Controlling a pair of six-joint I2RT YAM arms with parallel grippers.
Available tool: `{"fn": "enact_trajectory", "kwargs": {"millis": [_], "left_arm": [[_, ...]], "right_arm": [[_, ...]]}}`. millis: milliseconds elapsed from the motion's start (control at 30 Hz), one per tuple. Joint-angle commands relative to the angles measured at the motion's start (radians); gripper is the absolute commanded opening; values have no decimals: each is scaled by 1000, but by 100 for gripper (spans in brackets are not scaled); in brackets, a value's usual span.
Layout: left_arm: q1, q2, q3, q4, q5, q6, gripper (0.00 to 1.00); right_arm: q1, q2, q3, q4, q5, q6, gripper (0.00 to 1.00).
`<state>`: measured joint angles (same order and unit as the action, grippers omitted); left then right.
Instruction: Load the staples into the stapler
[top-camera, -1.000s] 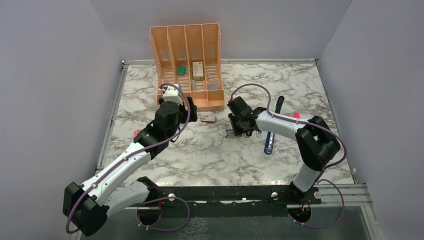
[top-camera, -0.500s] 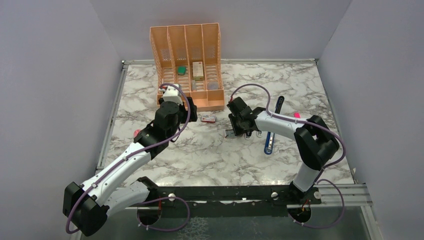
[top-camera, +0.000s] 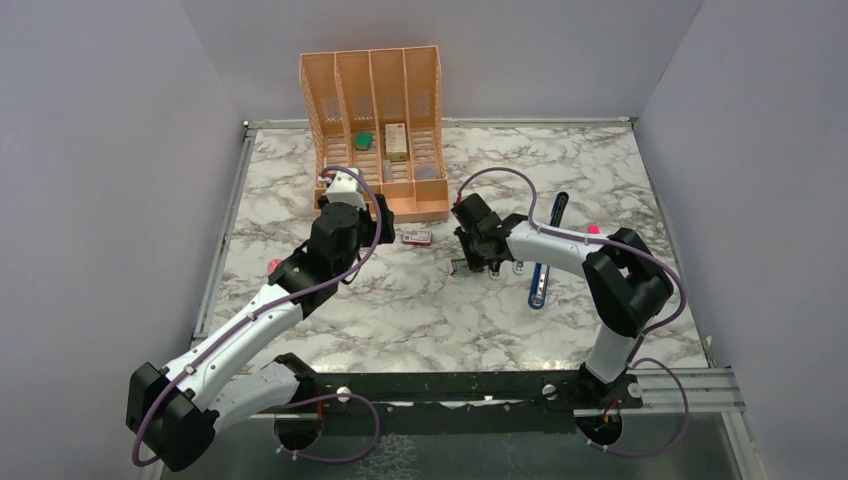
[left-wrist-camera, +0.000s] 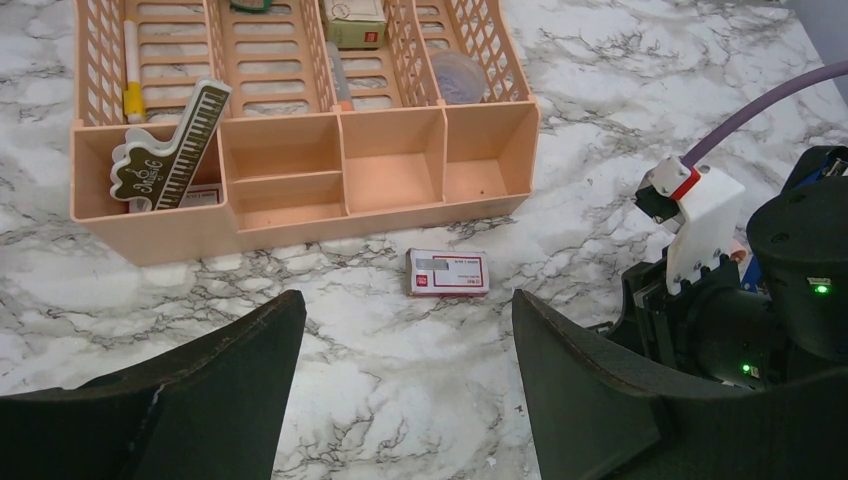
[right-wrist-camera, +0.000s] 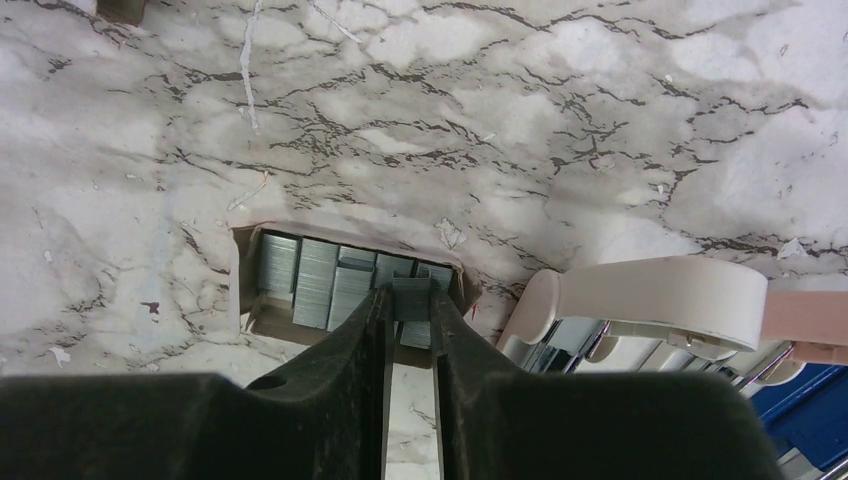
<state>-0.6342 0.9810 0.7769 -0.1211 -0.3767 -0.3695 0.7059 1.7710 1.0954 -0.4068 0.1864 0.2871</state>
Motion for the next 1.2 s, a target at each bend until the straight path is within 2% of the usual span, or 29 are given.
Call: {"fn": "enact_trajectory", "kwargs": {"millis": [0, 133, 333, 800, 1000, 1167], "left_arm": [[4, -4, -8, 17, -25, -2, 77], [4, -4, -8, 16, -24, -2, 77], [4, -4, -8, 17, -22, -4, 76], [4, -2, -16, 21, -13, -21, 77], [4, -7, -21, 26, -13, -28, 77], [4, -4, -19, 26, -13, -28, 77]], "right_arm": [[4, 32, 23, 1, -18, 0, 19], [3, 11, 24, -12, -8, 16, 16], [3, -53, 21, -44, -13, 33, 15], [8, -220, -115, -86, -175, 195, 16], [36, -272, -211, -136, -173, 255, 17], [46, -239, -228, -172, -128, 268, 18]]}}
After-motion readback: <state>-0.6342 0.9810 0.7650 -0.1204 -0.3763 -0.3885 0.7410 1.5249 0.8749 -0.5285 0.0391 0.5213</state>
